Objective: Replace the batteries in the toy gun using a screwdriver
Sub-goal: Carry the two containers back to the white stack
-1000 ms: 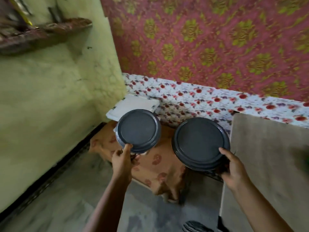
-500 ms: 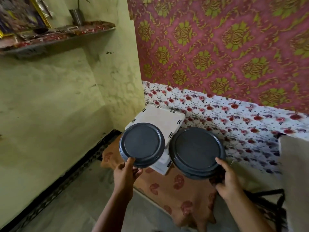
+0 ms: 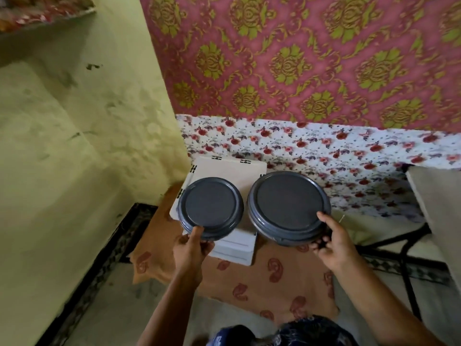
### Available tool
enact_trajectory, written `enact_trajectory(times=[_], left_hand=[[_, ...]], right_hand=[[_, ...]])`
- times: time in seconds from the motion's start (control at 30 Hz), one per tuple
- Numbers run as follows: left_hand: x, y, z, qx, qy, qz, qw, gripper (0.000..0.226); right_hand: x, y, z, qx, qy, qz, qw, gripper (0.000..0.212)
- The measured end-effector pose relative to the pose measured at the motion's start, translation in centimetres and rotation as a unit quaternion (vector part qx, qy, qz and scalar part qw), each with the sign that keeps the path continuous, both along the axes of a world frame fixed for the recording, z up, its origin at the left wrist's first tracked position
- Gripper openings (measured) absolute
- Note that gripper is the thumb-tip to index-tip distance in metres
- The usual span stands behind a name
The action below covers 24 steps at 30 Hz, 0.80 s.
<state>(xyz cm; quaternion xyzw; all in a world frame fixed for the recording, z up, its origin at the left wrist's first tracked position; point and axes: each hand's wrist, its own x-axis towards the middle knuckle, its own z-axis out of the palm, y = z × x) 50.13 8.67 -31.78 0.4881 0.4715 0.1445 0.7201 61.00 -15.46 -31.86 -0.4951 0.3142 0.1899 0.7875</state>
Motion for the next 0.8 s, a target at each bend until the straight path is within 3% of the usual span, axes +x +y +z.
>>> enact_trajectory(times=[0.13, 0.27, 0.37, 0.57, 0.7, 0.8], left_hand=[[3.0, 3.2, -0.4, -0.021, -0.002, -0.036, 0.999, 0.018], [6.3, 6.0, -1.4, -0.017, 0.029, -0.107, 0.994, 0.026], [8.3, 7.3, -2.0, -0.052, 0.038, -0.13, 0.989, 0.027], [11.0, 7.8, -2.4, -0.105, 0.053, -0.182, 0.976, 0.024], [11.9, 7.7, -2.7, -0.133, 0.051, -0.219, 0.965, 0.023], [12.2, 7.5, -2.6, -0.123, 0.057, -0.247, 0.959, 0.026]], right_hand=[[-1.0, 1.7, 0.2, 0.011, -0.014, -0.044, 0.999, 0.014], [-3.7, 3.2, 0.5, 0.006, -0.034, -0.136, 0.99, 0.026], [-5.7, 4.1, 0.6, 0.018, -0.065, -0.168, 0.983, 0.014], [-9.8, 5.3, 0.5, 0.049, -0.061, -0.225, 0.971, 0.036], [-11.7, 6.7, 0.6, 0.016, -0.019, -0.273, 0.962, 0.011], [-12.6, 7.6, 0.2, -0.007, 0.015, -0.319, 0.947, 0.011]])
